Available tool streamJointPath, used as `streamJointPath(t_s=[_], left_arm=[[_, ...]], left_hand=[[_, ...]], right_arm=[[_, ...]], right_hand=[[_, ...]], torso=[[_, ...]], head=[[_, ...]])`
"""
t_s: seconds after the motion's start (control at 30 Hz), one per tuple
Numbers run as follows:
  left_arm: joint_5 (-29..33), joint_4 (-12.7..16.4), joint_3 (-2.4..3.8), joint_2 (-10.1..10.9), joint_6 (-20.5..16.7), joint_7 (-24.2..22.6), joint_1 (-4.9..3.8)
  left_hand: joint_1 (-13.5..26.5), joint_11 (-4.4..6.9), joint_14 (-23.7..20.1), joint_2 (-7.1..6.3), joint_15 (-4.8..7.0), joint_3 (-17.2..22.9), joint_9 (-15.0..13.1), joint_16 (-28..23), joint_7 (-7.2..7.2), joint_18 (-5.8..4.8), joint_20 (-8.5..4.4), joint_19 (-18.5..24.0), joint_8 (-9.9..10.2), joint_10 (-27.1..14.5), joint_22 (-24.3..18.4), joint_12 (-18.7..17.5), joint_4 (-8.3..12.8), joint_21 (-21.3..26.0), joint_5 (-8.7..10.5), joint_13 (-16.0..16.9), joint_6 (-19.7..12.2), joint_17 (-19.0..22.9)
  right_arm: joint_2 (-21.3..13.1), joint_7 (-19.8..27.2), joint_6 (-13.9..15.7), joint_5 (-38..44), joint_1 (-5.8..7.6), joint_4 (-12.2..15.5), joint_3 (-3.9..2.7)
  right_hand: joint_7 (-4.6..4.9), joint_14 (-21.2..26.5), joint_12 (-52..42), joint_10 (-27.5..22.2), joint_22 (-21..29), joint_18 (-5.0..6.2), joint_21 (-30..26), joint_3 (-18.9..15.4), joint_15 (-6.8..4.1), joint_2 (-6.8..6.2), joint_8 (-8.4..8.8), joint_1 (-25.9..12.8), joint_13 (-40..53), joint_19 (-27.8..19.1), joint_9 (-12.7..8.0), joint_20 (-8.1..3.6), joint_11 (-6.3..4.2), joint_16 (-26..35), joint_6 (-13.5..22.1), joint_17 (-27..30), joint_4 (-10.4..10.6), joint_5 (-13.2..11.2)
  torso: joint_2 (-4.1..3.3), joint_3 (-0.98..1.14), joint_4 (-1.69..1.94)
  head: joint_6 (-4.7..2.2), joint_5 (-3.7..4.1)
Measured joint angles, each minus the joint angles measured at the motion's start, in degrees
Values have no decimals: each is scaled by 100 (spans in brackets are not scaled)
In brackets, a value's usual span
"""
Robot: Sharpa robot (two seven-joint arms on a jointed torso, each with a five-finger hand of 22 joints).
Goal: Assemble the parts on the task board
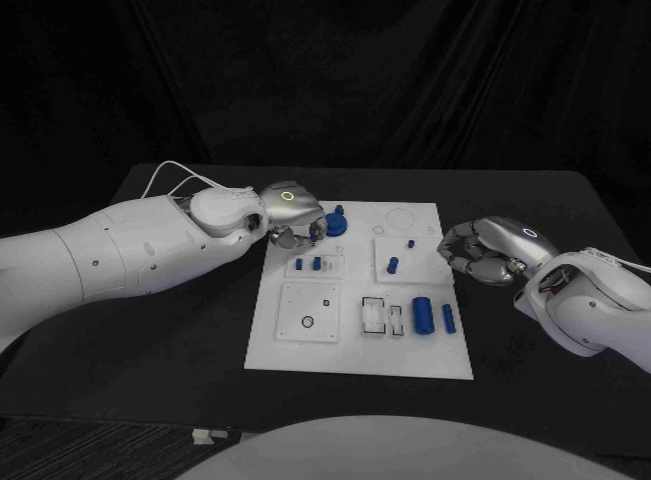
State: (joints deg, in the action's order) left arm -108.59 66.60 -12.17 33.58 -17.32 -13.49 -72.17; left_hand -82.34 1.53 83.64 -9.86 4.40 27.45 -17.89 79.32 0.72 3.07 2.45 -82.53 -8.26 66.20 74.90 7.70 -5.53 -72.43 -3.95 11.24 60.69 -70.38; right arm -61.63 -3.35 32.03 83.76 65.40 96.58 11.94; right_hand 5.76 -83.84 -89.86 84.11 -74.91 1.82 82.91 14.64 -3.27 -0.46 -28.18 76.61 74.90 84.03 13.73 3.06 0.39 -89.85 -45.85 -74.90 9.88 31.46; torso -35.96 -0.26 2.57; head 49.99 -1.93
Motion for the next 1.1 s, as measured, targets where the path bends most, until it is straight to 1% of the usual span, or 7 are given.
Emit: streamJointPath(t_s=[0.47,0.67,0.9,1.0,1.1], left_arm=[[-1,-28,-1,-26,179,28,47],[-1,-48,0,-34,223,36,59],[0,-103,1,-82,243,53,81],[0,-131,3,-107,252,61,93],[0,-155,3,-127,258,71,113]], left_hand=[[22,0,-15,22,-15,0,0,0,0,0,0,0,0,0,0,0,1,22,0,1,0,11],[22,0,-15,22,-15,0,0,0,0,0,0,0,0,0,0,0,1,57,-1,1,0,17],[22,0,-15,22,-15,0,0,-22,0,0,0,0,22,0,0,-22,1,58,-3,1,0,33],[22,0,-32,22,-32,0,0,-22,0,0,20,20,22,0,0,-22,1,58,-3,1,0,46],[22,0,-52,22,-11,0,0,-56,0,0,20,20,22,0,0,-22,1,87,-3,1,0,54]], right_arm=[[-15,-11,-3,0,-1,7,0],[-16,-14,-4,0,-6,7,0],[-17,-16,-5,0,-14,7,0],[-18,-17,-6,0,-15,7,0],[-19,-18,-7,0,-16,7,0]], right_hand=[[0,0,0,0,0,0,0,0,0,0,0,0,0,0,0,0,0,0,0,0,0,0],[0,0,0,0,1,0,0,0,0,0,0,0,0,0,0,0,0,0,0,0,0,0],[0,0,0,0,-2,0,0,0,0,0,0,0,0,0,0,0,0,0,0,0,0,0],[0,0,0,0,-4,0,0,0,0,0,0,0,0,0,0,0,0,0,0,0,0,0],[0,0,0,0,-4,0,0,0,0,0,0,0,0,0,0,0,0,0,0,0,0,0]], torso=[[0,1,1],[0,1,-2],[-1,1,-3],[-1,1,-2],[1,0,-2]], head=[[0,26],[0,21],[0,24],[0,25],[0,32]])
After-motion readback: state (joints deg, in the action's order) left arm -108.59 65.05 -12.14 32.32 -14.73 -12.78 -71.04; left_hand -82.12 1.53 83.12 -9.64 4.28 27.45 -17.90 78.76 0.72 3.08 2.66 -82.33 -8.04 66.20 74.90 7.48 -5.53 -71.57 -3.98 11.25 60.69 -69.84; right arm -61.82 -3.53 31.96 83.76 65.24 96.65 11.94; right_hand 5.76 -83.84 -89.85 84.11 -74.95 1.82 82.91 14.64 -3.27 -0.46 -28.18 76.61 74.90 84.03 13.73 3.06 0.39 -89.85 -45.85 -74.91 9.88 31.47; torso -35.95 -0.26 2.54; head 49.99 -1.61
